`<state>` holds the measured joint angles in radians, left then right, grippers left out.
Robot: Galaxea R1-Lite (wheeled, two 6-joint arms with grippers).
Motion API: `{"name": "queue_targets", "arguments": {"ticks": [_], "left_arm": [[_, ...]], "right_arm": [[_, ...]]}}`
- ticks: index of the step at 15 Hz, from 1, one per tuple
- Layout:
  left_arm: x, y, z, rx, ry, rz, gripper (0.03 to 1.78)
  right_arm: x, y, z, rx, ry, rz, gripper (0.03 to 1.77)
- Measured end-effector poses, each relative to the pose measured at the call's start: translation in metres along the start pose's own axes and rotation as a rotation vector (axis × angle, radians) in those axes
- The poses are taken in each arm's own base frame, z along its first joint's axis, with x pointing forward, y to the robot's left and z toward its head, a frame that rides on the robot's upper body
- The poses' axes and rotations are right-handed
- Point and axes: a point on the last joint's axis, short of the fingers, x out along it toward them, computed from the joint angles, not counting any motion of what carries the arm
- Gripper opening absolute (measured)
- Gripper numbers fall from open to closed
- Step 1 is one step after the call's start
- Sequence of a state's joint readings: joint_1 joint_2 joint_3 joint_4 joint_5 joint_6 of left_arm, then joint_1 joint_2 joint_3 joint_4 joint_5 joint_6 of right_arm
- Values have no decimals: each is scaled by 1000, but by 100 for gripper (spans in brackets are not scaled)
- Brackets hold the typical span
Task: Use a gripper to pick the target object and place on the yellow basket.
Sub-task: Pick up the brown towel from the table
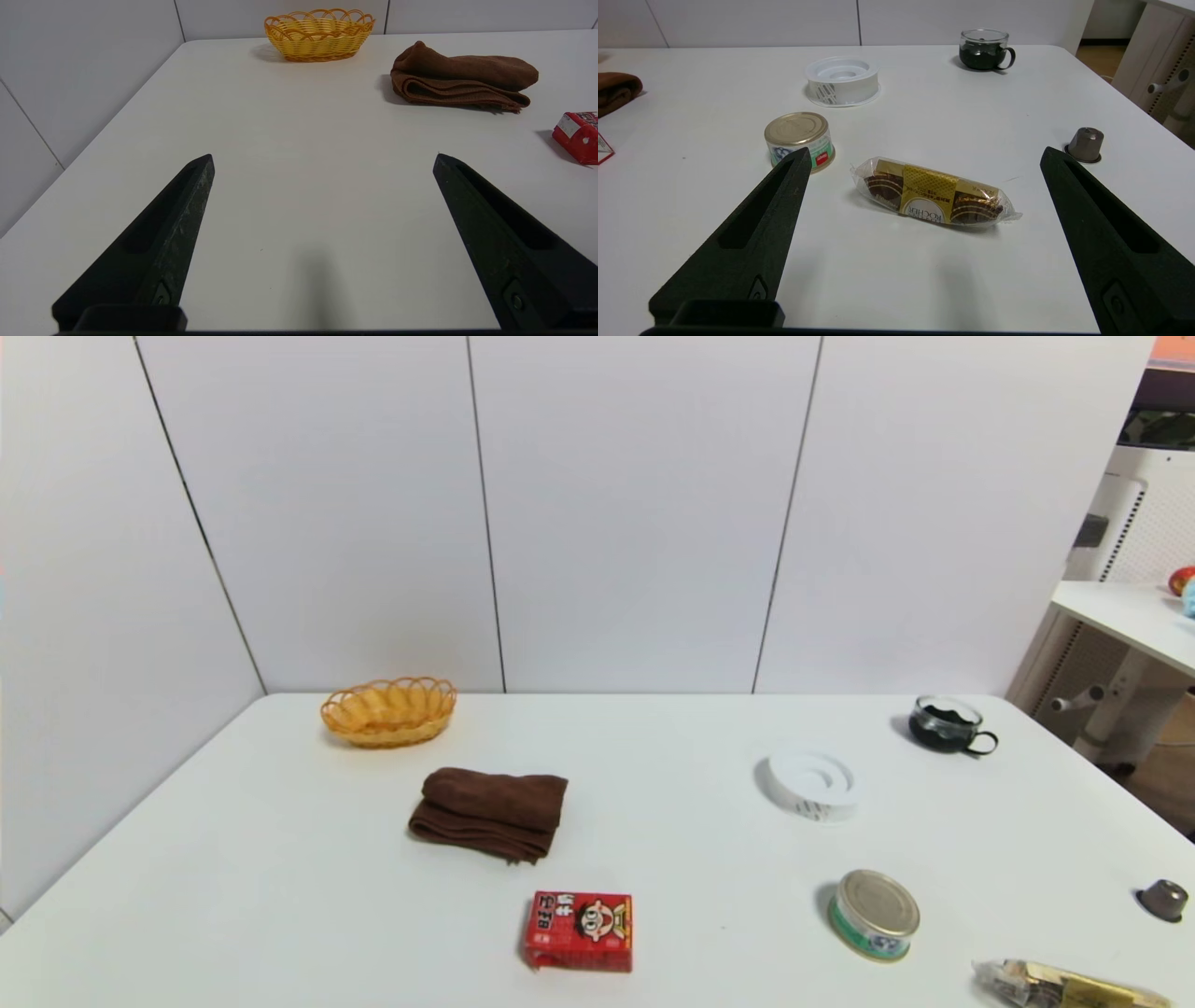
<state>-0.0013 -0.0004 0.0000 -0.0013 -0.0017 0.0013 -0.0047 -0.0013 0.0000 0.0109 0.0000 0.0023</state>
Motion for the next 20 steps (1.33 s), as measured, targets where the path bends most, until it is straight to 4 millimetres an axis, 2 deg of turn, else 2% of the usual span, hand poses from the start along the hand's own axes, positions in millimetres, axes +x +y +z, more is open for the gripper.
{"name": "queue_targets", "arguments": {"ticks": [16, 18, 20], "left_arm": [[1, 0, 1, -6, 7, 3, 169], [4, 0, 14, -1, 20, 7, 169], [16, 0, 41, 35, 72, 11, 169]], "right_arm": [[0, 0, 0, 1, 0, 0, 169], [0, 0, 0, 1, 0, 0, 169], [0, 0, 0, 1, 0, 0, 169]]}}
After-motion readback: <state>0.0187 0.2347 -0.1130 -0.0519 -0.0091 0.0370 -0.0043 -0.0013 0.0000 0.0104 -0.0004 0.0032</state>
